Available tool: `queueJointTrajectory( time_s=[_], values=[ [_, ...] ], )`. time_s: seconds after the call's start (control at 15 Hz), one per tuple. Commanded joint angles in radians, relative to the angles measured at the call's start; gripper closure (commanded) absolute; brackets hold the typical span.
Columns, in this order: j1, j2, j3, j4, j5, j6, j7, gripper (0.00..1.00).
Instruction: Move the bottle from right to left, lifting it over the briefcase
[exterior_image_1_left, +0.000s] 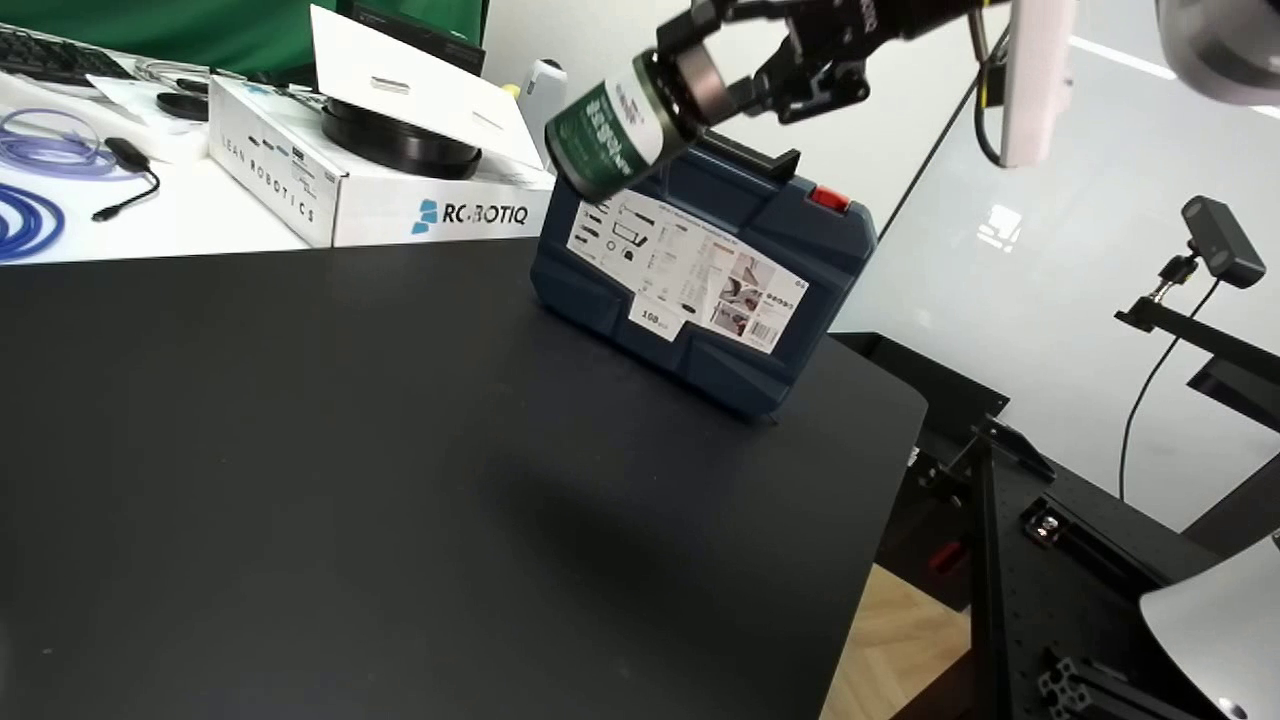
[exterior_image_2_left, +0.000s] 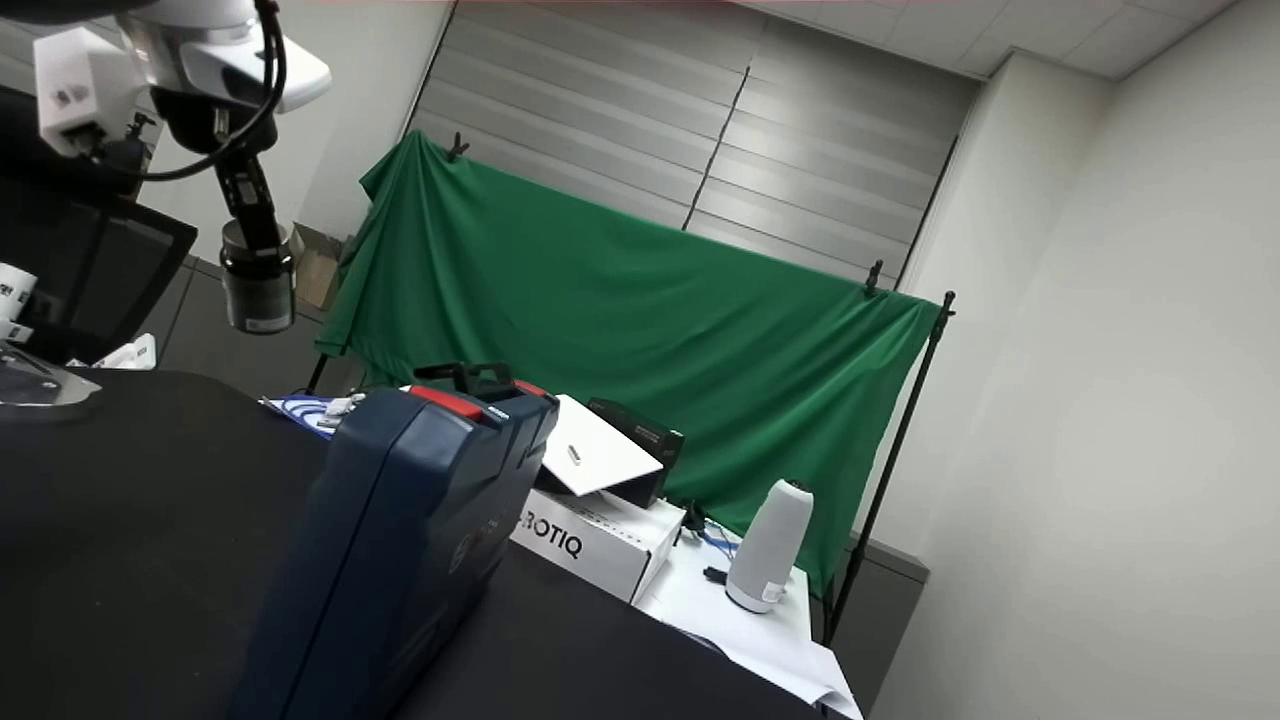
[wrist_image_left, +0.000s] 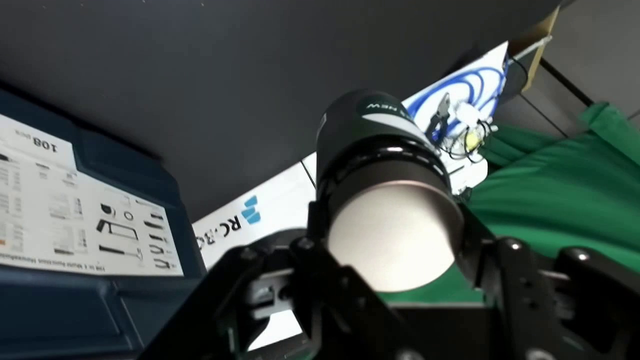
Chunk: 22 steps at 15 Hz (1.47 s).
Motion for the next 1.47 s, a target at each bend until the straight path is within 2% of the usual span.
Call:
queueJointTrajectory(
  time_s=[0.0, 0.13, 0.27, 0.47, 0.67, 0.8, 1.07, 1.27, 1.4],
  values=[
    [-0.030, 0.156, 0.036, 0.027, 0.093, 0.025, -0.154, 0.64],
    [0.016, 0.227, -0.014, 0.038, 0.179, 0.008, -0.286, 0.64],
    [0.104, 0.299, -0.101, 0.048, 0.298, 0.007, -0.438, 0.64],
    [0.279, 0.392, -0.249, 0.081, 0.437, -0.008, -0.590, 0.64],
    [0.461, 0.465, -0.394, 0.118, 0.512, -0.055, -0.657, 0.64],
    [0.574, 0.500, -0.491, 0.140, 0.514, -0.120, -0.659, 0.64],
    [0.781, 0.544, -0.697, 0.180, 0.444, -0.264, -0.603, 0.64],
    [0.901, 0.564, -0.834, 0.211, 0.378, -0.373, -0.551, 0.64],
    [0.956, 0.574, -0.903, 0.234, 0.334, -0.443, -0.521, 0.64]
  ],
)
